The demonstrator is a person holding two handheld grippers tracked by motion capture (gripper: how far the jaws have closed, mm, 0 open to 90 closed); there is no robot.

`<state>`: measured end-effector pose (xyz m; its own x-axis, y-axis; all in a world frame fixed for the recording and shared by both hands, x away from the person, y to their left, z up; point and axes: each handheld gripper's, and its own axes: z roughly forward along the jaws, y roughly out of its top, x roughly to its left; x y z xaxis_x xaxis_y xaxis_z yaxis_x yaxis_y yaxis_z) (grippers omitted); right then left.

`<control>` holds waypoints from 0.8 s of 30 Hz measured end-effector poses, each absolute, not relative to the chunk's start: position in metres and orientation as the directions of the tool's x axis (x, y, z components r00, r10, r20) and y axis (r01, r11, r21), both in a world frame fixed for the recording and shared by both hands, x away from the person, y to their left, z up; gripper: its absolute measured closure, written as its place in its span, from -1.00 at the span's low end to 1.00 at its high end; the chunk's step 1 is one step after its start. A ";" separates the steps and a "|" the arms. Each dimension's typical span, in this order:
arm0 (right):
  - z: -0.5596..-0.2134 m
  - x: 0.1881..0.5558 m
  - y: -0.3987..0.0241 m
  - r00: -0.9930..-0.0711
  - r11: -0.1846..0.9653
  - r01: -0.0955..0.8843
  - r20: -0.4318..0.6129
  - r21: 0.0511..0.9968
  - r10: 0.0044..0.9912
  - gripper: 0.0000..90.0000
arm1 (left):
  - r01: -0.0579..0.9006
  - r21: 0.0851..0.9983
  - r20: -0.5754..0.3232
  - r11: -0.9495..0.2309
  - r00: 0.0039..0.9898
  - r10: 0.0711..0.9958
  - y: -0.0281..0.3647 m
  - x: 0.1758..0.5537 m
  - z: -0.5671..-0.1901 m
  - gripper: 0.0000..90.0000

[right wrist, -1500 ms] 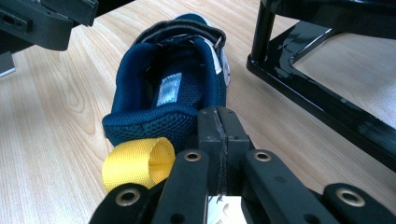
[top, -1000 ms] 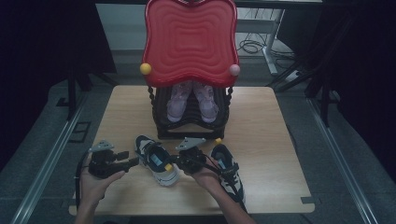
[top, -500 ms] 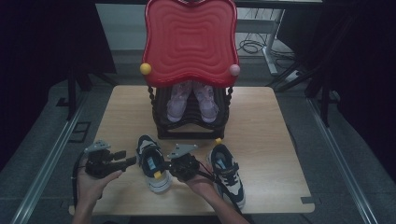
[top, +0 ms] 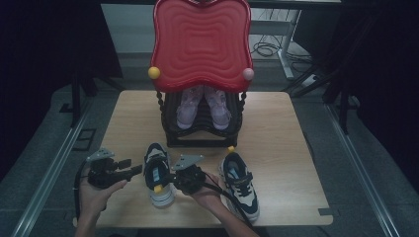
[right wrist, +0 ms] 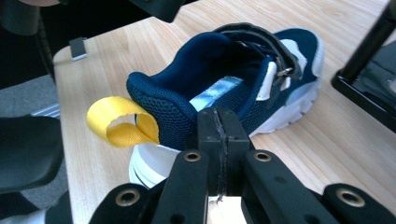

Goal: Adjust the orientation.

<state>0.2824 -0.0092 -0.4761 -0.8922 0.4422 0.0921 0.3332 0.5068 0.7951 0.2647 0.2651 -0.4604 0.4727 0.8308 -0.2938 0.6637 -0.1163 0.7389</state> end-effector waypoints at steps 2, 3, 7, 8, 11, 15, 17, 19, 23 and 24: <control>-0.476 0.282 -0.008 -0.895 0.508 0.330 0.091 0.796 0.437 0.99 | 0.664 0.739 -0.295 -0.115 0.472 0.831 0.266 0.265 -0.460 -0.06; -0.477 0.280 -0.004 -0.902 0.513 0.316 0.085 0.798 0.423 0.99 | 0.664 0.739 -0.296 -0.113 0.470 0.831 0.266 0.265 -0.460 -0.06; -0.477 0.277 0.004 -0.913 0.518 0.302 0.086 0.800 0.399 0.99 | 0.664 0.740 -0.296 -0.109 0.467 0.833 0.268 0.264 -0.460 -0.06; -0.477 0.276 0.006 -0.914 0.517 0.302 0.089 0.801 0.395 0.99 | 0.664 0.740 -0.296 -0.109 0.467 0.833 0.268 0.264 -0.460 -0.06; -0.478 0.275 0.010 -0.920 0.521 0.292 0.086 0.802 0.382 0.99 | 0.662 0.743 -0.299 -0.102 0.464 0.834 0.270 0.264 -0.460 -0.06; -0.479 0.272 0.021 -0.926 0.517 0.286 0.093 0.807 0.366 0.99 | 0.663 0.742 -0.299 -0.099 0.459 0.836 0.272 0.264 -0.460 -0.06; -0.479 0.272 0.022 -0.927 0.513 0.285 0.096 0.809 0.364 0.99 | 0.665 0.741 -0.300 -0.098 0.457 0.837 0.273 0.264 -0.460 -0.06; -0.480 0.271 0.027 -0.928 0.508 0.285 0.101 0.813 0.359 0.99 | 0.663 0.743 -0.300 -0.094 0.455 0.838 0.274 0.264 -0.459 -0.06; -0.482 0.269 0.033 -0.930 0.500 0.284 0.108 0.818 0.352 0.99 | 0.660 0.746 -0.301 -0.086 0.450 0.841 0.276 0.263 -0.458 -0.06; -0.482 0.269 0.033 -0.930 0.500 0.284 0.108 0.818 0.352 0.99 | 0.660 0.746 -0.301 -0.086 0.450 0.841 0.276 0.263 -0.458 -0.06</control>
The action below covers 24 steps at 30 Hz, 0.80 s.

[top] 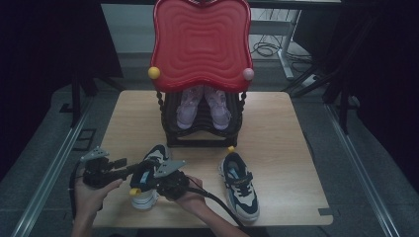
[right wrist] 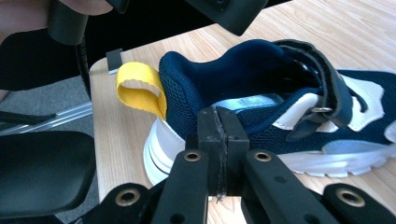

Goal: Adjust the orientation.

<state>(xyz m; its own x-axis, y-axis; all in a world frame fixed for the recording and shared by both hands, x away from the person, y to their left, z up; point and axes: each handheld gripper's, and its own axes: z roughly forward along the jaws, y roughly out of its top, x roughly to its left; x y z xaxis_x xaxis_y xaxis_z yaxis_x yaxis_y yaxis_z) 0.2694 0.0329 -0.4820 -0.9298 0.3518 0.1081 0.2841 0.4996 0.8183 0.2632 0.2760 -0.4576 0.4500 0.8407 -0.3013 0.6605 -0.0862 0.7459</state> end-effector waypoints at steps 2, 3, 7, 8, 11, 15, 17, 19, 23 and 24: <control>-0.483 0.269 0.036 -0.933 0.497 0.280 0.110 0.821 0.344 0.99 | 0.658 0.748 -0.298 -0.087 0.451 0.841 0.277 0.263 -0.457 -0.06; -0.484 0.269 0.037 -0.932 0.498 0.280 0.109 0.821 0.345 0.99 | 0.658 0.749 -0.300 -0.084 0.449 0.842 0.278 0.263 -0.456 -0.06; -0.486 0.267 0.045 -0.936 0.495 0.275 0.113 0.824 0.333 0.99 | 0.658 0.749 -0.305 -0.077 0.446 0.842 0.279 0.263 -0.457 -0.06; -0.486 0.267 0.046 -0.937 0.495 0.272 0.111 0.825 0.330 0.99 | 0.657 0.750 -0.308 -0.075 0.447 0.840 0.280 0.263 -0.457 -0.06; -0.487 0.266 0.053 -0.940 0.493 0.267 0.112 0.828 0.321 0.99 | 0.655 0.752 -0.305 -0.078 0.450 0.839 0.280 0.262 -0.456 -0.06; -0.487 0.266 0.053 -0.940 0.493 0.268 0.114 0.828 0.321 0.99 | 0.654 0.753 -0.304 -0.077 0.449 0.840 0.281 0.262 -0.455 -0.06; -0.486 0.266 0.050 -0.941 0.494 0.262 0.106 0.829 0.321 0.99 | 0.652 0.754 -0.304 -0.074 0.448 0.841 0.281 0.262 -0.455 -0.06; -0.484 0.266 0.044 -0.939 0.490 0.262 0.104 0.832 0.327 0.99 | 0.654 0.753 -0.306 -0.073 0.446 0.841 0.281 0.262 -0.455 -0.06; -0.478 0.267 0.025 -0.935 0.491 0.261 0.091 0.831 0.342 0.99 | 0.656 0.752 -0.309 -0.071 0.445 0.840 0.281 0.261 -0.455 -0.06; -0.478 0.267 0.025 -0.935 0.491 0.261 0.091 0.831 0.342 0.99 | 0.656 0.752 -0.309 -0.071 0.445 0.840 0.281 0.261 -0.455 -0.06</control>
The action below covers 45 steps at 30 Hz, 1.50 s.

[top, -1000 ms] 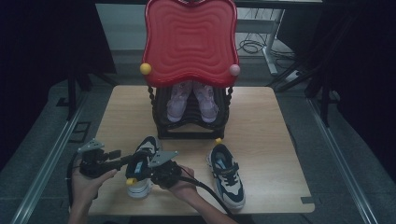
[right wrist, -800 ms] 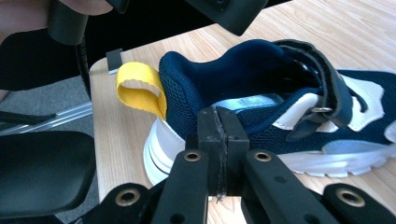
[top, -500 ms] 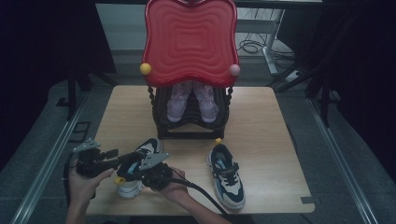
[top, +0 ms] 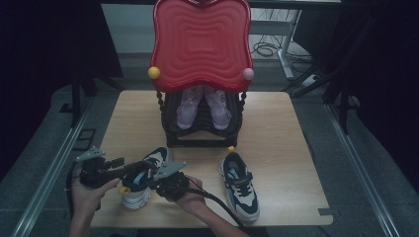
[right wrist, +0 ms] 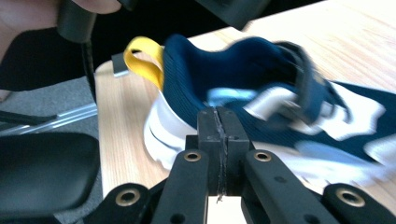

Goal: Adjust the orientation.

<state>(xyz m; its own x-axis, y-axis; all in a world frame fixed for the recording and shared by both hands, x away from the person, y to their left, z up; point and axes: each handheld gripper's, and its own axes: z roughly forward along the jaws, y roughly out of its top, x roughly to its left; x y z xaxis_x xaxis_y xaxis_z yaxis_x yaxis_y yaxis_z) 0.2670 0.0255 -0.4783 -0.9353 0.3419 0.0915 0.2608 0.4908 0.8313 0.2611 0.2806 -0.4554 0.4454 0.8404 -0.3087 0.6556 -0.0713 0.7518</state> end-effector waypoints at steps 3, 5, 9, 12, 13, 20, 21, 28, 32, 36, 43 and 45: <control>-0.472 0.269 0.004 -0.922 0.485 0.274 0.083 0.831 0.378 0.99 | 0.653 0.754 -0.306 -0.076 0.451 0.839 0.279 0.261 -0.454 -0.06; -0.470 0.269 -0.002 -0.919 0.479 0.277 0.083 0.833 0.387 0.99 | 0.652 0.754 -0.304 -0.078 0.452 0.839 0.278 0.260 -0.454 -0.06; -0.463 0.268 -0.025 -0.910 0.470 0.277 0.073 0.838 0.407 0.99 | 0.652 0.754 -0.300 -0.082 0.453 0.839 0.277 0.260 -0.454 -0.06; -0.461 0.267 -0.034 -0.908 0.474 0.276 0.065 0.836 0.414 0.99 | 0.654 0.752 -0.301 -0.081 0.450 0.841 0.277 0.260 -0.454 -0.05; -0.458 0.267 -0.045 -0.903 0.470 0.282 0.066 0.836 0.424 0.99 | 0.655 0.751 -0.301 -0.082 0.450 0.841 0.278 0.260 -0.455 -0.05; -0.455 0.267 -0.077 -0.887 0.452 0.303 0.075 0.839 0.456 0.99 | 0.657 0.750 -0.304 -0.078 0.447 0.842 0.277 0.260 -0.455 -0.06; -0.454 0.267 -0.088 -0.879 0.452 0.307 0.067 0.837 0.473 0.99 | 0.656 0.750 -0.301 -0.081 0.448 0.842 0.277 0.260 -0.455 -0.05; -0.455 0.261 -0.121 -0.859 0.439 0.322 0.064 0.839 0.508 0.99 | 0.658 0.748 -0.299 -0.084 0.447 0.843 0.276 0.261 -0.456 -0.05; -0.454 0.257 -0.134 -0.853 0.435 0.328 0.065 0.839 0.518 0.99 | 0.657 0.750 -0.298 -0.082 0.445 0.844 0.276 0.260 -0.456 -0.05; -0.454 0.254 -0.141 -0.848 0.426 0.327 0.062 0.843 0.527 0.99 | 0.657 0.750 -0.296 -0.083 0.444 0.846 0.276 0.260 -0.456 -0.05; -0.460 0.252 -0.157 -0.834 0.424 0.347 0.069 0.836 0.548 0.99 | 0.650 0.756 -0.303 -0.077 0.452 0.839 0.277 0.259 -0.454 -0.06; -0.462 0.251 -0.160 -0.831 0.424 0.355 0.073 0.833 0.551 0.99 | 0.649 0.757 -0.302 -0.078 0.453 0.839 0.277 0.260 -0.453 -0.06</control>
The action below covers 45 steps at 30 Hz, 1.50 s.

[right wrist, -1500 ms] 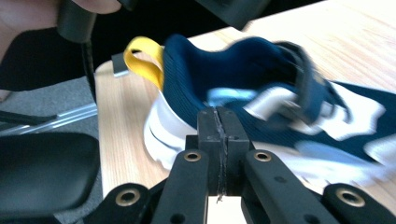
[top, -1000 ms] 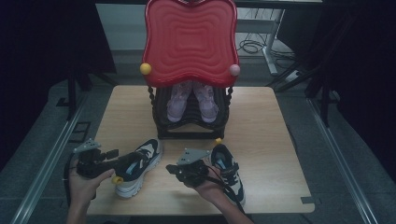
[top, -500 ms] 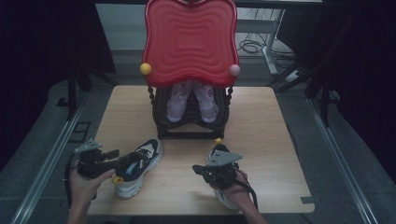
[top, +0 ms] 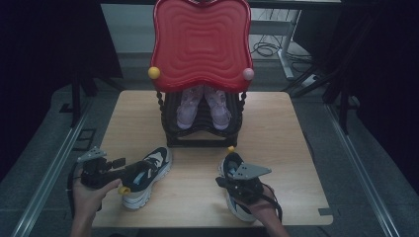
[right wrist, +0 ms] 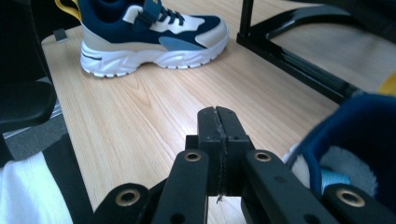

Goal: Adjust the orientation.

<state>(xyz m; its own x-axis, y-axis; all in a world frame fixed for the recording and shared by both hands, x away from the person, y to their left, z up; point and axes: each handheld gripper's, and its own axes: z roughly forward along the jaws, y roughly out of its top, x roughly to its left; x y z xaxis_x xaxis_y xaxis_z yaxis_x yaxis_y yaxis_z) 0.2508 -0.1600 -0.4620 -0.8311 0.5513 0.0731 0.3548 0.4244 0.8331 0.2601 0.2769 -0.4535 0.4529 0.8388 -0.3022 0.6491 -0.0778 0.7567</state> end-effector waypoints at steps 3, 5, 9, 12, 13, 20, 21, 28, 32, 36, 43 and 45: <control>-0.464 0.248 -0.163 -0.829 0.432 0.361 0.072 0.827 0.555 0.99 | 0.648 0.757 -0.303 -0.079 0.455 0.837 0.276 0.260 -0.453 -0.06; -0.468 0.244 -0.167 -0.831 0.443 0.364 0.072 0.819 0.551 0.99 | 0.647 0.758 -0.301 -0.082 0.458 0.836 0.276 0.260 -0.454 -0.06; -0.472 0.242 -0.175 -0.819 0.443 0.382 0.075 0.811 0.569 0.99 | 0.648 0.757 -0.300 -0.081 0.455 0.838 0.277 0.259 -0.454 -0.06; -0.474 0.238 -0.183 -0.808 0.441 0.394 0.076 0.807 0.584 0.99 | 0.647 0.758 -0.299 -0.080 0.454 0.839 0.277 0.259 -0.454 -0.06; -0.474 0.237 -0.185 -0.808 0.442 0.396 0.076 0.805 0.585 0.99 | 0.648 0.757 -0.300 -0.079 0.453 0.840 0.277 0.259 -0.454 -0.06; -0.479 0.229 -0.192 -0.805 0.450 0.408 0.080 0.795 0.588 0.99 | 0.651 0.754 -0.293 -0.086 0.451 0.843 0.275 0.260 -0.456 -0.07; -0.482 0.225 -0.192 -0.808 0.459 0.410 0.080 0.788 0.584 0.99 | 0.651 0.754 -0.294 -0.085 0.450 0.843 0.276 0.260 -0.456 -0.07; -0.489 0.219 -0.188 -0.816 0.487 0.417 0.079 0.767 0.572 0.99 | 0.652 0.753 -0.294 -0.084 0.448 0.844 0.277 0.260 -0.456 -0.07; -0.495 0.214 -0.187 -0.822 0.507 0.415 0.073 0.755 0.565 0.99 | 0.656 0.750 -0.296 -0.085 0.448 0.844 0.276 0.261 -0.457 -0.07; -0.497 0.212 -0.188 -0.816 0.512 0.425 0.071 0.746 0.574 0.99 | 0.654 0.752 -0.295 -0.084 0.447 0.844 0.276 0.260 -0.457 -0.07; -0.501 0.212 -0.192 -0.807 0.509 0.448 0.088 0.735 0.583 0.99 | 0.656 0.749 -0.291 -0.087 0.445 0.847 0.276 0.261 -0.458 -0.07; -0.502 0.212 -0.192 -0.807 0.508 0.452 0.094 0.734 0.583 0.99 | 0.657 0.749 -0.291 -0.088 0.445 0.847 0.276 0.261 -0.458 -0.07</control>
